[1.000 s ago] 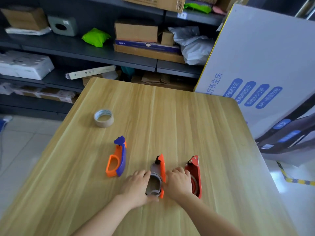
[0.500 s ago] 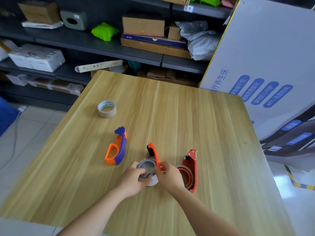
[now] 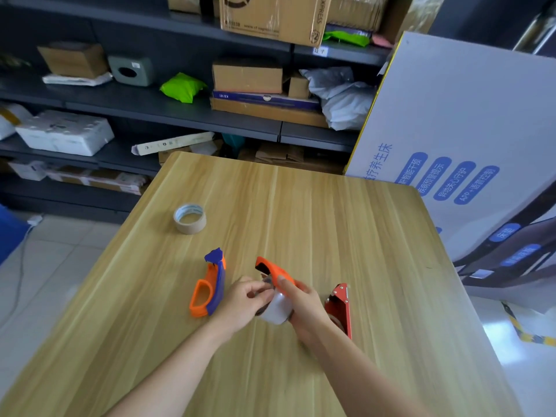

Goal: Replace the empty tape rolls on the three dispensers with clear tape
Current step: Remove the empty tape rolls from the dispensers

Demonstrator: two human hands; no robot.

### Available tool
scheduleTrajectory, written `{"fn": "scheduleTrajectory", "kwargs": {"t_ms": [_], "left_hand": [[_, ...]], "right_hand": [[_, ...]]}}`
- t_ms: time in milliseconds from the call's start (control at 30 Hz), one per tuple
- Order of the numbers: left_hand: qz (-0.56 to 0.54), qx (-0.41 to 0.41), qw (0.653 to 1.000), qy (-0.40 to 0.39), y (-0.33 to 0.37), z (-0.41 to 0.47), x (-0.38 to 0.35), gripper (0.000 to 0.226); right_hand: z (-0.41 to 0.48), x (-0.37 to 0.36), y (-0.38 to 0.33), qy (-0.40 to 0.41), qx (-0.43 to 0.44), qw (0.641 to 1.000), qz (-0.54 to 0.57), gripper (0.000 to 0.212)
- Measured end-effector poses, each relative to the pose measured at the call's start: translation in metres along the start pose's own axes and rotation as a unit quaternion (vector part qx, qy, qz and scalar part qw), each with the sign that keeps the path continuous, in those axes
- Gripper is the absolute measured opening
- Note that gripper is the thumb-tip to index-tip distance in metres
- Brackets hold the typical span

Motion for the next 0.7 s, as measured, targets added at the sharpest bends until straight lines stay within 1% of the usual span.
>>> {"fn": "scheduleTrajectory", "kwargs": {"t_ms": [100, 233, 300, 400, 500, 633, 700], "left_hand": [[-0.068, 0.020, 0.997, -0.012, 0.013, 0.000, 0.001, 0.011], [-0.137, 0.024, 0.990, 0.023, 0.023, 0.001, 0.008, 0.012], [-0.161, 0.030, 0.986, 0.041, 0.025, 0.001, 0.014, 0.014], [-0.190, 0.050, 0.980, 0.030, 0.026, 0.000, 0.021, 0.011], [-0.199, 0.060, 0.978, 0.004, 0.028, -0.002, 0.025, 0.007], [-0.223, 0.050, 0.974, 0.001, 0.029, -0.004, 0.030, 0.011], [-0.236, 0.040, 0.971, 0.004, 0.029, -0.005, 0.033, 0.014]], "right_hand": [[-0.004, -0.003, -0.014, -0.053, 0.039, 0.997, 0.029, 0.043], [-0.007, -0.002, -0.025, -0.048, 0.050, 0.997, 0.021, 0.026], [-0.009, -0.004, -0.027, -0.074, 0.057, 0.996, -0.010, 0.031], [-0.010, -0.002, -0.026, -0.078, 0.051, 0.995, -0.046, 0.031], [-0.009, -0.003, -0.027, -0.072, 0.045, 0.996, -0.032, 0.035], [-0.010, -0.014, -0.032, -0.112, 0.052, 0.992, -0.004, 0.040], [-0.012, -0.020, -0.038, -0.140, 0.061, 0.988, 0.013, 0.033]]}}
Point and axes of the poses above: each hand's wrist, its own z-axis towards the middle knuckle, its own x-axis out of the back of the hand, y = z × x, the point moved 5 cm from there along z, towards the middle knuckle, and after that the axes turned 15 degrees about -z, right-handed, at the moved point
